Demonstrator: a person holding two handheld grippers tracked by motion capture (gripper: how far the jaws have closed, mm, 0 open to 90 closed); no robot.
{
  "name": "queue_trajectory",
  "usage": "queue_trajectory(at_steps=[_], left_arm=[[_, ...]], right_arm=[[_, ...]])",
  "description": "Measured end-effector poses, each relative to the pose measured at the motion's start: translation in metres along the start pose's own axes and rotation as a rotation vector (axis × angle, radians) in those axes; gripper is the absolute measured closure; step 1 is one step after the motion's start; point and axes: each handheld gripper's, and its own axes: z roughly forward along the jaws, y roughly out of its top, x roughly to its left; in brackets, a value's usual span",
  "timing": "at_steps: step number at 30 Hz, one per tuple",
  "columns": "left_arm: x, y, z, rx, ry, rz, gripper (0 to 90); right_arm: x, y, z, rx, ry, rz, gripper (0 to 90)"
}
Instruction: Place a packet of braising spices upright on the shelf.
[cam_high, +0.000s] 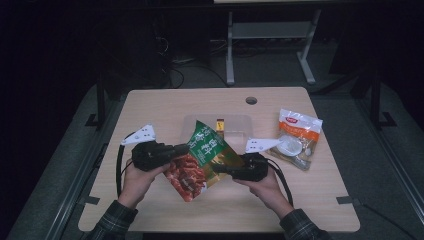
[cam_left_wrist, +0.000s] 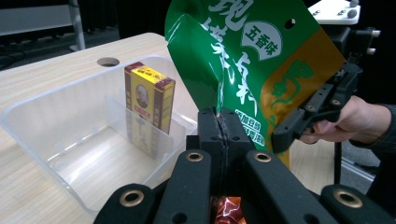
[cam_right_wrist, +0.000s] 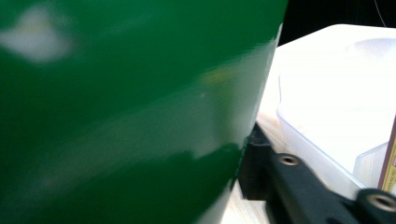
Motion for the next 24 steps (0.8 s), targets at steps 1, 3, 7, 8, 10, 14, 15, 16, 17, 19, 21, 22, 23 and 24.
queue_trajectory(at_steps=[1,3,7,8,10,14,15,16,17,19,21,22,23,24], left_arm=[[-0.001,-0.002,0.001,0.004,-0.001,-0.007,89.8],[-0.001,-0.004,0.002,0.012,-0.003,-0.012,89.7],[-0.003,-0.008,-0.001,0.023,-0.008,-0.006,89.5],[-0.004,-0.009,-0.001,0.028,-0.007,0.001,89.5],[-0.005,-0.01,-0.002,0.03,-0.003,0.003,89.2],[-0.008,-0.016,-0.002,0.054,0.018,0.017,88.5],[-0.007,-0.017,-0.002,0.061,0.02,0.023,88.5],[-0.007,-0.019,-0.002,0.069,0.025,0.022,88.1],[-0.007,-0.02,-0.002,0.076,0.032,0.029,87.2],[-0.006,-0.023,-0.003,0.09,0.042,0.03,82.8],[-0.004,-0.024,-0.006,0.098,0.07,0.035,78.1],[-0.004,-0.024,-0.006,0.098,0.07,0.035,76.8],[0.0,-0.026,-0.011,0.096,0.07,0.011,76.1],[0.003,-0.028,-0.014,0.098,0.075,0.003,71.8]], right_arm=[[0.001,0.001,-0.001,0.001,0.002,0.005,83.7],[0.002,0.002,-0.002,0.016,0.0,-0.006,86.4],[0.003,0.005,-0.004,0.031,0.002,-0.007,88.6],[0.003,0.006,-0.004,0.036,0.006,-0.004,88.8],[0.003,0.007,-0.005,0.045,0.015,0.002,89.1],[0.003,0.008,-0.004,0.081,0.018,-0.005,89.3],[0.003,0.008,-0.004,0.081,0.018,-0.005,89.3],[0.002,0.008,-0.004,0.089,0.022,-0.014,89.4],[0.002,0.009,-0.005,0.099,0.022,-0.02,89.5],[0.001,0.012,-0.006,0.121,0.019,-0.046,89.6],[0.0,0.013,-0.006,0.132,0.022,-0.051,89.6],[0.0,0.013,-0.006,0.132,0.022,-0.051,89.6],[0.001,0.013,-0.006,0.137,0.021,-0.058,89.6],[0.001,0.014,-0.007,0.136,0.024,-0.057,89.6]])
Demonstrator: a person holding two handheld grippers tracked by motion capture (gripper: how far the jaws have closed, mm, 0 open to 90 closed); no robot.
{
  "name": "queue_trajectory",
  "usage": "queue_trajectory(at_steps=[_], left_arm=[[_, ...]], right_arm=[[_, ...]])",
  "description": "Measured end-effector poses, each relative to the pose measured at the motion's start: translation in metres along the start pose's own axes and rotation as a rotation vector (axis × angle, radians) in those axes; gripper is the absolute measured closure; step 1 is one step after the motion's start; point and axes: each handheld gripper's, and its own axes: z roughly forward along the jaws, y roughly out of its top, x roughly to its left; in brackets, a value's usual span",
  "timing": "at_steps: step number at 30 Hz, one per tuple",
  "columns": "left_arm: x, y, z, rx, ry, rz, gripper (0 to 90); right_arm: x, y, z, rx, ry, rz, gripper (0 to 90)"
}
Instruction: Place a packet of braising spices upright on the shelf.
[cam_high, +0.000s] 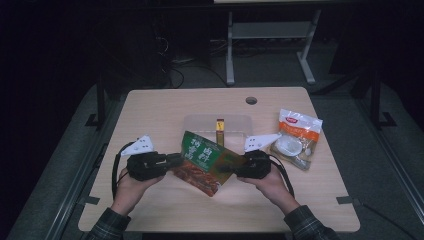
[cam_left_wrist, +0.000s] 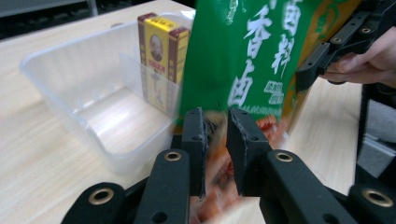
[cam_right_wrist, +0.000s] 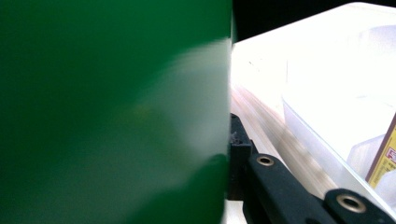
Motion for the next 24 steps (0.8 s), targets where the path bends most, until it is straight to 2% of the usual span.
queue_trajectory(at_steps=[2,4,5,6,7,8,9,10,11,16,19,24], left_arm=[[0.003,-0.005,-0.004,0.017,0.027,0.003,62.0],[0.005,-0.008,-0.005,0.025,0.027,0.0,53.1],[0.007,-0.014,-0.006,0.054,0.033,0.0,46.6],[0.007,-0.014,-0.006,0.054,0.033,0.0,42.3],[0.008,-0.021,-0.006,0.095,0.036,0.013,36.7],[0.008,-0.021,-0.006,0.095,0.036,0.013,34.5],[0.008,-0.028,-0.005,0.131,0.047,0.026,32.5],[0.008,-0.028,-0.005,0.131,0.047,0.026,30.4],[0.008,-0.035,-0.005,0.163,0.053,0.035,27.9],[0.007,-0.048,-0.008,0.182,0.084,0.035,19.1],[0.006,-0.06,-0.013,0.205,0.118,0.039,14.8],[0.005,-0.071,-0.013,0.207,0.123,0.03,14.2]], right_arm=[[0.0,0.001,-0.001,-0.008,-0.002,-0.009,89.6],[0.001,0.003,-0.002,-0.003,-0.007,-0.014,89.6],[0.001,0.004,-0.003,-0.005,-0.004,-0.023,89.6],[0.001,0.004,-0.003,-0.005,-0.004,-0.023,89.6],[0.001,0.005,-0.004,-0.011,-0.001,-0.024,89.6],[0.001,0.005,-0.004,-0.011,-0.001,-0.024,89.6],[0.002,0.006,-0.005,-0.011,0.004,-0.024,89.6],[0.003,0.007,-0.005,-0.013,0.006,-0.029,89.6],[0.004,0.008,-0.006,-0.012,0.003,-0.029,89.6],[0.004,0.013,-0.007,-0.021,-0.012,-0.006,89.5],[0.003,0.016,-0.007,-0.018,-0.028,-0.017,89.5],[0.003,0.025,-0.01,-0.024,-0.056,-0.016,89.6]])
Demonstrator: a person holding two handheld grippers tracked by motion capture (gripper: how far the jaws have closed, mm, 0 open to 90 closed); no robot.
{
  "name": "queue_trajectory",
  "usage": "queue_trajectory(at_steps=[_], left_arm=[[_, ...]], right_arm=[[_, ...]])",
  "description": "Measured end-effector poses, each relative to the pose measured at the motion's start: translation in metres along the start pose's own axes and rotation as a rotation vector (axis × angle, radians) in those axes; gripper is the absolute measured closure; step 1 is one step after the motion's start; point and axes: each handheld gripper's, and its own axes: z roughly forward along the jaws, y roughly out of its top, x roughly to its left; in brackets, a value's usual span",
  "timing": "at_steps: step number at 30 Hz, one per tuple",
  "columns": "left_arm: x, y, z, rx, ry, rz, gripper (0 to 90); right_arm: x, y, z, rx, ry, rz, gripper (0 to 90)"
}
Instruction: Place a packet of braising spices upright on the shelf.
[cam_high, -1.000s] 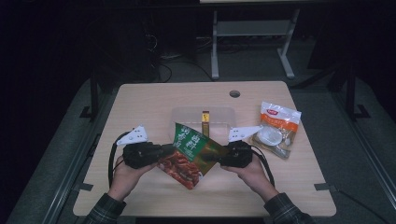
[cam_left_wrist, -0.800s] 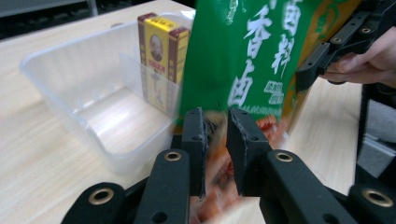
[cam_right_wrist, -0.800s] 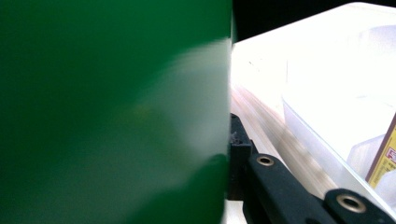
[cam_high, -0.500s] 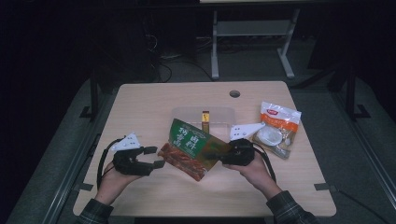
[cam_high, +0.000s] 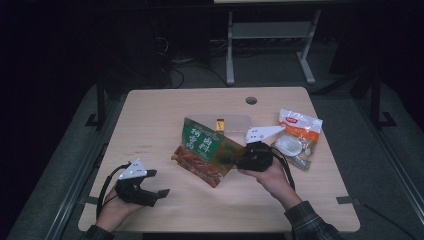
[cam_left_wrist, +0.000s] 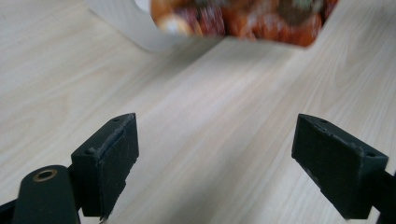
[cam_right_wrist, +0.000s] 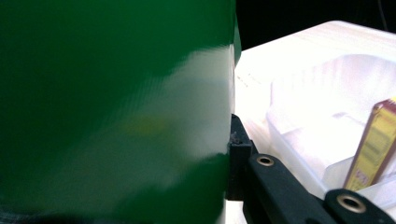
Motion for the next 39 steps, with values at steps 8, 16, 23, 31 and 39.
queue_trajectory(at_steps=[8,16,23,31,39], left_arm=[[-0.001,-0.002,0.006,-0.004,0.006,0.02,14.3],[0.0,-0.005,0.012,0.005,0.009,0.03,14.3],[-0.002,-0.005,0.013,0.006,0.006,0.032,14.4],[-0.002,-0.005,0.015,0.025,0.009,0.054,14.4],[-0.001,-0.005,0.015,0.025,0.013,0.06,14.4]], right_arm=[[0.0,0.017,-0.002,-0.026,-0.045,0.006,89.5],[-0.005,0.04,-0.002,-0.062,-0.127,0.023,89.5],[-0.013,0.05,-0.002,-0.088,-0.17,0.032,89.5],[-0.027,0.056,0.004,-0.124,-0.221,0.062,89.5],[-0.038,0.055,0.008,-0.138,-0.28,0.087,89.5]])
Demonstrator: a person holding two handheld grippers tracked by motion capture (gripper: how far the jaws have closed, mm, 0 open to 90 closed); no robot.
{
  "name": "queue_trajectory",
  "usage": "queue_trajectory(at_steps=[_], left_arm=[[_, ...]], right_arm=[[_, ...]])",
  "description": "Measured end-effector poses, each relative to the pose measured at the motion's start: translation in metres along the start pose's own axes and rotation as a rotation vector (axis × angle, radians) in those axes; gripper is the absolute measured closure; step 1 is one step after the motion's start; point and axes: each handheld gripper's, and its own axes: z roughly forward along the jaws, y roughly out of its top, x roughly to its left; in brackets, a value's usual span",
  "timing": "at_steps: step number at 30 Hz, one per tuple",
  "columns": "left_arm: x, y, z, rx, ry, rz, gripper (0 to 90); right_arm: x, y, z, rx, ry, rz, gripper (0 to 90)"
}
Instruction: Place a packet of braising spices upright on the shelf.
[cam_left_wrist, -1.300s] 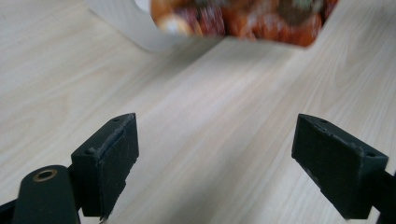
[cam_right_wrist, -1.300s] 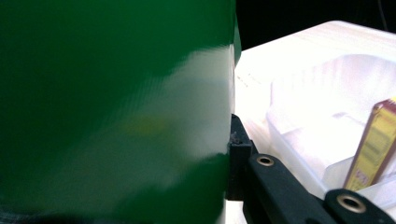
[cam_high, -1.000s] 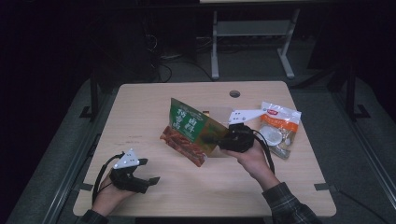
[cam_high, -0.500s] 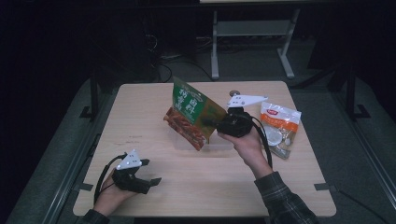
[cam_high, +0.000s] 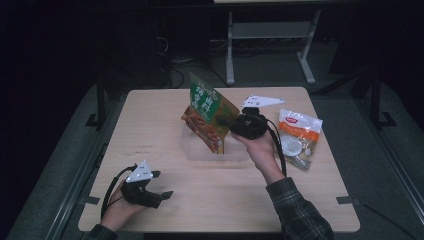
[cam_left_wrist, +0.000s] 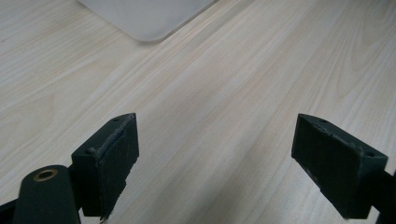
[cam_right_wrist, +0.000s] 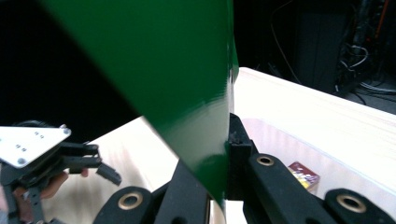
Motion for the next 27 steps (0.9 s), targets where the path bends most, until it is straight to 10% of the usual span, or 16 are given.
queue_trajectory(at_steps=[27], left_arm=[[-0.002,0.0,0.006,0.025,-0.01,0.012,14.4]], right_arm=[[-0.012,-0.012,0.021,0.016,-0.069,0.031,89.4]])
